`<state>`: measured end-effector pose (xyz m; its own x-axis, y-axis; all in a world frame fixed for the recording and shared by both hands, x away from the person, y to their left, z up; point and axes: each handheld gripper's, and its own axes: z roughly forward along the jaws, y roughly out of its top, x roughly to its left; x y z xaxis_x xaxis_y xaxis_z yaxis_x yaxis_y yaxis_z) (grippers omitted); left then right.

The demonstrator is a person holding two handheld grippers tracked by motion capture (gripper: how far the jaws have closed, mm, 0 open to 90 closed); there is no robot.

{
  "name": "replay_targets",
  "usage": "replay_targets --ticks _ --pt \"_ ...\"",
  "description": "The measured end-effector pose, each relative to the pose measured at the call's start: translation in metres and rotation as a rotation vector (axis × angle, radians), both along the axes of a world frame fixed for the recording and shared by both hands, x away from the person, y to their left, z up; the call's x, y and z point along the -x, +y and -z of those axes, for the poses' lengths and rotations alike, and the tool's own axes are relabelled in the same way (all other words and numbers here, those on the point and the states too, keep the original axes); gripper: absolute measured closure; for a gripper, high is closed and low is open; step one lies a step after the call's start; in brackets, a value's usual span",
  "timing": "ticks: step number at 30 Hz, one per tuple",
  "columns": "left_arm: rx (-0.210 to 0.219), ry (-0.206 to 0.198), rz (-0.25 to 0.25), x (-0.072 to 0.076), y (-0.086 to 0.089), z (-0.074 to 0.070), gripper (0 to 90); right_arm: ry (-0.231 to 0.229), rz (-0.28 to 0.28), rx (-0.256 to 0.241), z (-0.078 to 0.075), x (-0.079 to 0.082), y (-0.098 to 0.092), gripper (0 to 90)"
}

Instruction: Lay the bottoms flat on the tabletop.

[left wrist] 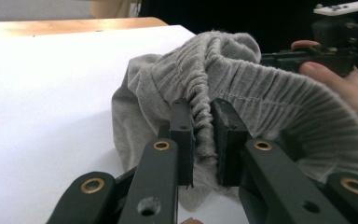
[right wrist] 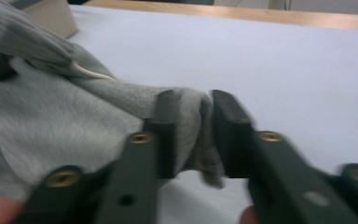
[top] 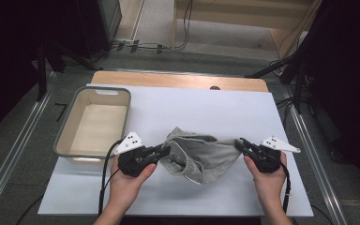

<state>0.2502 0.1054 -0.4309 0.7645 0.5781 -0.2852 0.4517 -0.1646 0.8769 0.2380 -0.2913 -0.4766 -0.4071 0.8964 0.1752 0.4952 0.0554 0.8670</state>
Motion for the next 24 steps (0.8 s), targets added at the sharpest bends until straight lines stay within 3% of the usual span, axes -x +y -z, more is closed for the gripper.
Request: replay_targets --ticks 2,3,5,9,11,14,15,17,18,19,20,22,24 --pt "0.006 0.004 -0.011 0.000 -0.001 0.000 79.7 -0.013 -0.020 0.001 -0.002 0.003 0.005 59.9" --pt "0.013 0.001 -0.024 -0.001 0.000 -0.003 79.8 -0.077 -0.079 0.006 -0.010 0.010 0.017 56.0" --pt "0.015 -0.002 -0.041 -0.002 0.001 -0.005 79.8 -0.125 -0.141 0.005 -0.019 0.016 0.028 55.0" --pt "0.025 0.012 -0.071 -0.003 -0.001 -0.005 79.8 -0.195 -0.293 -0.048 -0.034 0.031 0.057 52.4" --pt "0.027 0.015 -0.076 -0.003 -0.004 -0.004 79.9 -0.202 -0.371 -0.051 -0.036 0.038 0.075 47.3" --pt "0.033 0.013 -0.078 -0.002 -0.009 -0.005 79.9 -0.189 -0.455 -0.008 -0.032 0.046 0.109 22.8" --pt "0.035 0.009 -0.078 0.000 -0.014 -0.006 79.9 -0.180 -0.467 0.001 -0.030 0.048 0.116 15.9" --pt "0.041 0.007 -0.069 0.001 -0.018 -0.006 79.8 -0.159 -0.462 0.058 -0.024 0.051 0.133 13.9" --pt "0.040 0.005 -0.065 0.001 -0.021 -0.006 79.8 -0.151 -0.449 0.082 -0.021 0.051 0.139 16.8" --pt "0.041 0.002 -0.060 0.001 -0.022 -0.006 79.7 -0.143 -0.419 0.114 -0.019 0.052 0.142 29.7" --pt "0.038 0.003 -0.056 0.001 -0.023 -0.006 79.7 -0.137 -0.390 0.138 -0.017 0.051 0.142 48.5" --pt "0.040 0.005 -0.034 0.000 -0.024 -0.004 78.4 -0.121 -0.383 0.096 -0.017 0.048 0.133 69.1" --pt "0.045 0.002 -0.023 -0.001 -0.023 -0.002 73.6 -0.124 -0.363 0.063 -0.021 0.044 0.119 75.4"
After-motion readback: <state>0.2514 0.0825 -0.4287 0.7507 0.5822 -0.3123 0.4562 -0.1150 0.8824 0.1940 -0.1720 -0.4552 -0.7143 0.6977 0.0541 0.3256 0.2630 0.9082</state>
